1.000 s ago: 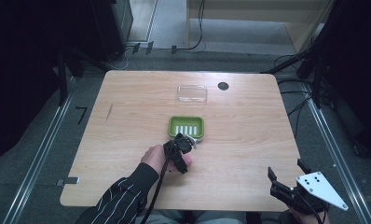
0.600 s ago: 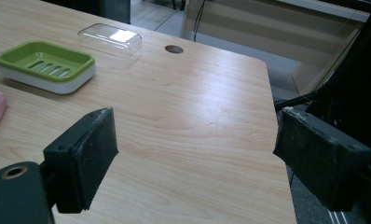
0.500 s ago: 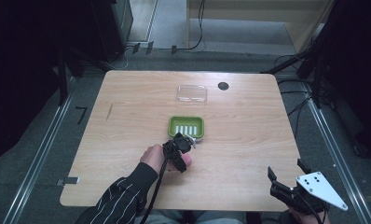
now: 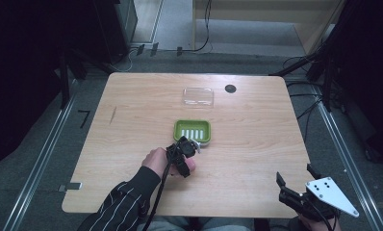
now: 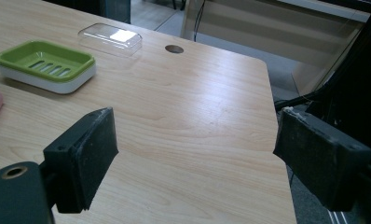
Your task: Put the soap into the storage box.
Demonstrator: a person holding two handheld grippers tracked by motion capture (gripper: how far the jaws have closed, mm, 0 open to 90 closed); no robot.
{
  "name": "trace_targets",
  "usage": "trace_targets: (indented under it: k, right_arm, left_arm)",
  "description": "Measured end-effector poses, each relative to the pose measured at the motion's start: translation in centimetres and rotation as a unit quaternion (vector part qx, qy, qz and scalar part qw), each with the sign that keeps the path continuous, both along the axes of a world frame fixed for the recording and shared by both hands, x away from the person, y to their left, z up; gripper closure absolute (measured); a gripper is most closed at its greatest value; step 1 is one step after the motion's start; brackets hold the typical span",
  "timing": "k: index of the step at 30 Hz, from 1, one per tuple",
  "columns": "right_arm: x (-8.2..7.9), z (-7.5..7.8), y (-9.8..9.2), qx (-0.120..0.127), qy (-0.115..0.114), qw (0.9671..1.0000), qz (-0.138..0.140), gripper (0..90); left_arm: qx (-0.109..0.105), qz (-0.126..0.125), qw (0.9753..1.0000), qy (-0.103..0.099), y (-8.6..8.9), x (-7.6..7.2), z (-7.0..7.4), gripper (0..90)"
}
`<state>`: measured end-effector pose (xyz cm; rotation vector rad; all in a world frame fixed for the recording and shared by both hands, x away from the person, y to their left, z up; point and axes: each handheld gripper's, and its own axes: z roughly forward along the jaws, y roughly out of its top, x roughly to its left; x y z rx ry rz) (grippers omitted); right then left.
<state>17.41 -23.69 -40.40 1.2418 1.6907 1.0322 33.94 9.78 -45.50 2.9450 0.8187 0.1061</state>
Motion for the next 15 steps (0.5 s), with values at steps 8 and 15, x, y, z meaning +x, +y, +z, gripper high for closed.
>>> trace_targets:
  k: [8,15]
  right_arm:
    - [0.0,0.0,0.0,0.000,0.000,1.0000,0.000,13.5]
    - [0.0,0.0,0.1,0.000,0.001,1.0000,-0.001,13.5]
  left_arm:
    - [0.003,-0.012,0.9999,-0.001,0.4,0.2,0.3,38.3]
    - [0.004,-0.021,0.9997,-0.008,0.2,0.7,1.0,38.3]
